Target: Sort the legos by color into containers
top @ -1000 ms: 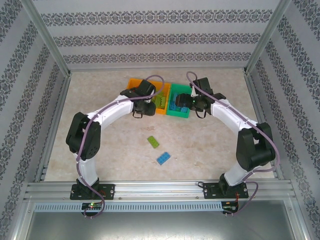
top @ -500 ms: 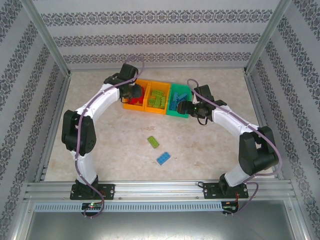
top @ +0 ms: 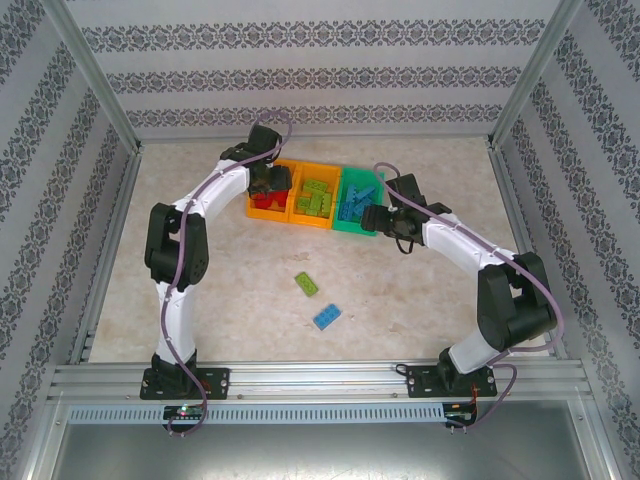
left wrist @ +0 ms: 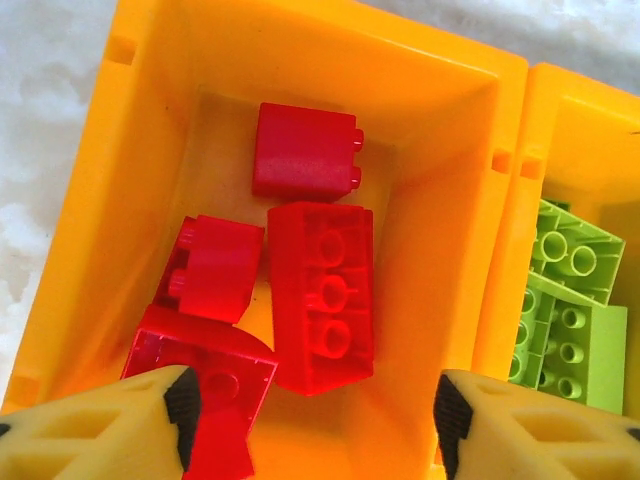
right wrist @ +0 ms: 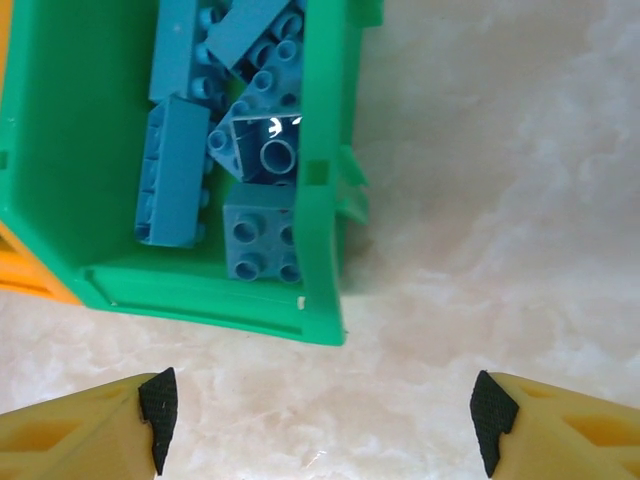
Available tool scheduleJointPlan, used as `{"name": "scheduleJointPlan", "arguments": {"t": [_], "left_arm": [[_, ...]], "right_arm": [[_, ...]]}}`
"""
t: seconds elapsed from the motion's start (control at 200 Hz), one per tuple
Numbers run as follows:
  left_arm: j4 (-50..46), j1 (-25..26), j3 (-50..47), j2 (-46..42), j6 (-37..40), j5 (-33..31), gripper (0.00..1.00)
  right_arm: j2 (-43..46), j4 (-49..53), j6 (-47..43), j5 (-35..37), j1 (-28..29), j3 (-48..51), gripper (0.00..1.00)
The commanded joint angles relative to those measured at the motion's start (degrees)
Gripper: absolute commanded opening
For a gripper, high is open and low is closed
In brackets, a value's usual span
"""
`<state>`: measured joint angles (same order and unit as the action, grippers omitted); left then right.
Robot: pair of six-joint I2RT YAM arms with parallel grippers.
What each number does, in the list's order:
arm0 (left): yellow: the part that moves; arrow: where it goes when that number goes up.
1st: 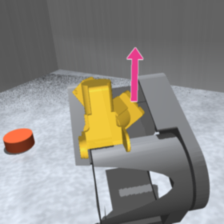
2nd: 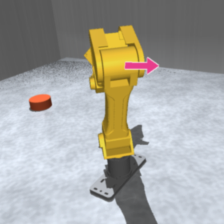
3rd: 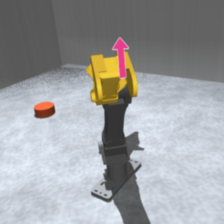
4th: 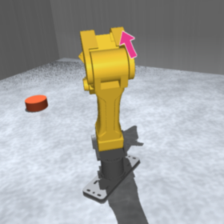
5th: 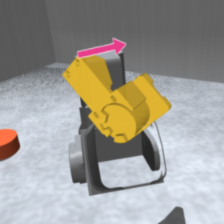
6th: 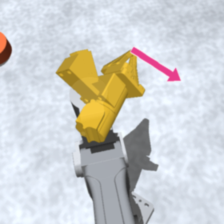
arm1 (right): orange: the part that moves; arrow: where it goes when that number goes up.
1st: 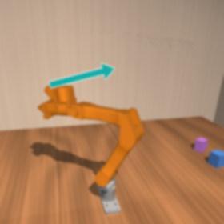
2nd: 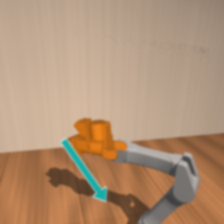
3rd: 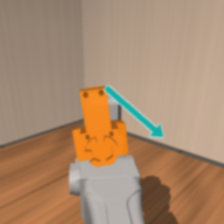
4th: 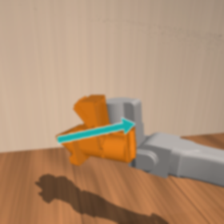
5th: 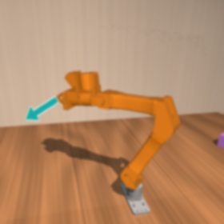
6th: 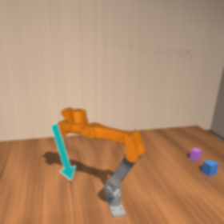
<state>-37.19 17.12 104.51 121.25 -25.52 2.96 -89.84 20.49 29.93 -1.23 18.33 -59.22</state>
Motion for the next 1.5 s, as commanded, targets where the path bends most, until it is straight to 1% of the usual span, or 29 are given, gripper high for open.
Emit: {"name": "scheduleJointPlan", "arguments": {"t": [0.0,0.055,0.145,0.175,0.2,0.215,0.225,0.315,0.435,0.53,0.575,0.615,0.864,0.969,1.089,1.179,1.254,1.344,1.424,1.494], "left_arm": [[-2.2,-0.5,1.8,-0.9,-1.2,0.9,0.7],[-1.6,-0.5,0.3,-2.4,-1.5,1.1,0.73],[0.4,-0.4,-3.7,-6.4,-1.6,0.9,0.84],[0.9,-0.4,-5.2,-7.9,-1.6,0.8,0.88],[1.2,-0.4,-6.2,-9.0,-1.6,0.5,0.94],[1.4,-0.5,-6.9,-9.7,-1.6,0.4,0.99],[1.5,-0.5,-7.4,-10.1,-1.6,0.4,1.0],[2.3,-0.5,-11.0,-14.0,-1.2,-0.2,1.0],[2.0,-0.5,-15.0,-17.9,-0.6,-2.2,1.0],[2.1,-0.4,-18.0,-20.4,-0.2,-3.6,1.0],[2.3,-0.6,-19.4,-21.5,-0.2,-4.2,1.0],[2.7,-0.6,-20.6,-22.3,-0.2,-4.4,1.0],[2.7,-0.9,-24.8,-25.2,-0.7,-6.1,1.0],[2.3,-1.1,-25.7,-25.5,-1.0,-4.5,1.0],[2.0,-1.1,-27.1,-24.9,-4.4,-0.2,1.0],[3.9,-1.1,-29.8,-24.3,-9.2,4.4,1.0],[8.3,-1.1,-32.9,-24.3,-13.7,8.2,1.0],[12.8,-0.9,-35.8,-24.2,-18.9,12.6,1.0],[14.9,-0.2,-37.2,-24.3,-22.2,14.3,1.0],[15.7,0.1,-37.8,-24.5,-23.3,14.7,1.0]], "right_arm": [[-2.4,0.2,0.3,2.6,-0.8,-1.2,0.77],[-4.0,-0.1,0.0,2.6,-0.8,-2.5,0.77],[-6.0,-1.7,-0.2,3.0,-1.1,-4.2,0.77],[-6.7,-2.2,-0.3,3.0,-1.3,-4.8,0.77],[-7.3,-2.7,-0.2,3.1,-1.5,-5.3,0.77],[-7.7,-2.9,-0.3,3.1,-1.5,-5.7,0.77],[-8.1,-2.9,-0.3,3.0,-1.7,-6.0,0.77],[-10.8,-3.6,-0.4,2.3,-2.5,-9.0,0.76],[-13.3,-5.1,-0.5,0.6,-3.4,-12.0,0.71],[-16.2,-4.6,-1.4,-0.2,-3.9,-15.1,0.69],[-18.0,-4.1,-1.8,-0.9,-4.2,-17.0,0.66],[-19.5,-3.4,-2.2,-1.4,-4.5,-18.6,0.63],[-25.1,0.1,-6.4,-3.6,-4.8,-25.0,0.31],[-24.4,0.2,-8.6,-4.1,-4.8,-23.6,0.18],[-22.5,0.1,-11.3,-4.6,-4.8,-20.6,0.12],[-21.5,0.1,-13.1,-5.0,-4.8,-18.7,0.1],[-21.3,0.1,-13.8,-5.1,-4.8,-17.7,0.1],[-21.3,0.5,-12.6,-4.5,-4.9,-17.6,0.11],[-21.3,0.1,-12.0,-4.7,-4.9,-17.6,0.11],[-21.6,0.1,-12.2,-4.8,-4.9,-18.0,0.11]]}}
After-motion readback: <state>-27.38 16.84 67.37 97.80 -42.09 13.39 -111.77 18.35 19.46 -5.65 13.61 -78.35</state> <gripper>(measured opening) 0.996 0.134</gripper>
